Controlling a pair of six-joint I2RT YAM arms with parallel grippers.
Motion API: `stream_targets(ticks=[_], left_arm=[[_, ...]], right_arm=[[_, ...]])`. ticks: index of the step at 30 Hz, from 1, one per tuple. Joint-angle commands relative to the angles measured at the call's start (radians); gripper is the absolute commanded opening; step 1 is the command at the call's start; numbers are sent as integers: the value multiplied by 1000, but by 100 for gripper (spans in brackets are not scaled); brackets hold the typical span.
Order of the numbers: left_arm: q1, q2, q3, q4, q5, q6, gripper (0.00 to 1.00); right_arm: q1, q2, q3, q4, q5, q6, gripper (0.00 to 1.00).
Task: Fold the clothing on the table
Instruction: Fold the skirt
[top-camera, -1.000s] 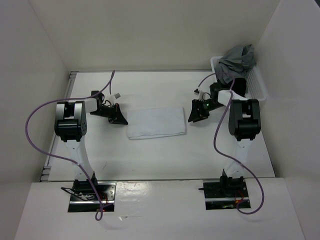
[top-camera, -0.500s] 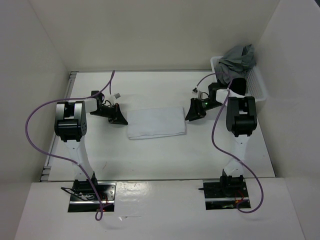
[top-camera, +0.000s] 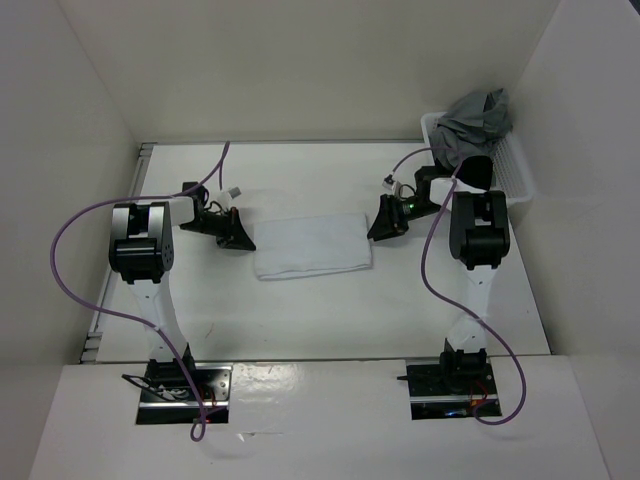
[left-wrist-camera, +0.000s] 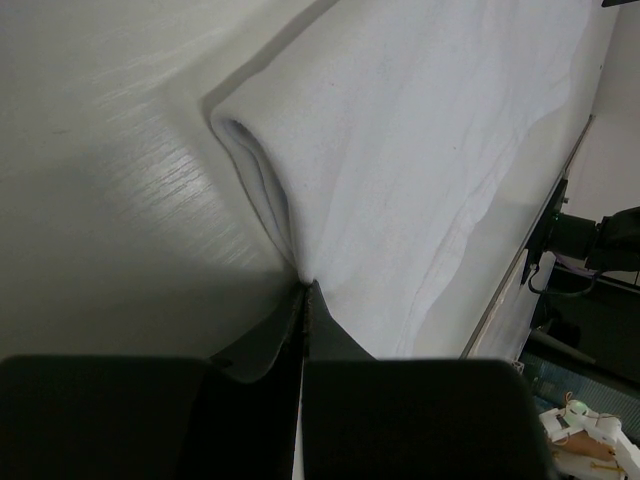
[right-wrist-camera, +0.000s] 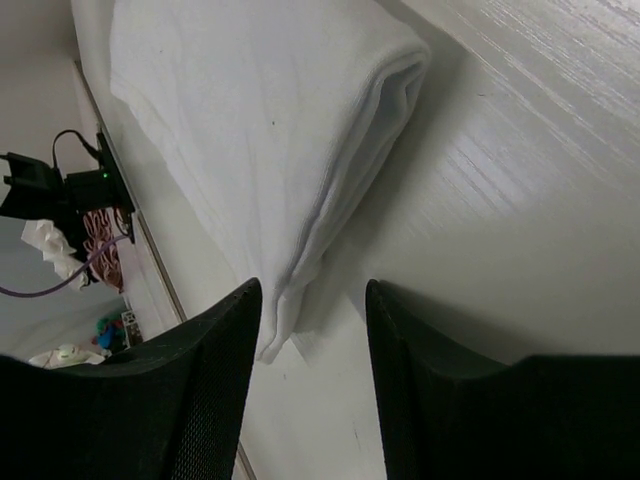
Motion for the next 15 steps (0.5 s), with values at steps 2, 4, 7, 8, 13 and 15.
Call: stream_targets(ticks=[2,4,7,8,13,15], left_arm=[[-13,26,-4,-17,-74,58,0],[-13,26,-4,-17,-65,58,0],[-22,36,-4,-17,-65,58,0],[-22,36,-4,-17,-65,58,0],[-33,36,5,-17,-65,58,0],[-42,36,5,-17,-65,58,0]], right_arm=[[-2,58,10,26,94,-33,52],[-2,58,10,26,94,-24,52],[8,67,10,35,94,-24,52],[8,67,10,35,94,-24,51],[8,76,19,35,94,-24,51],[8,85,19,35,94,-24,51]])
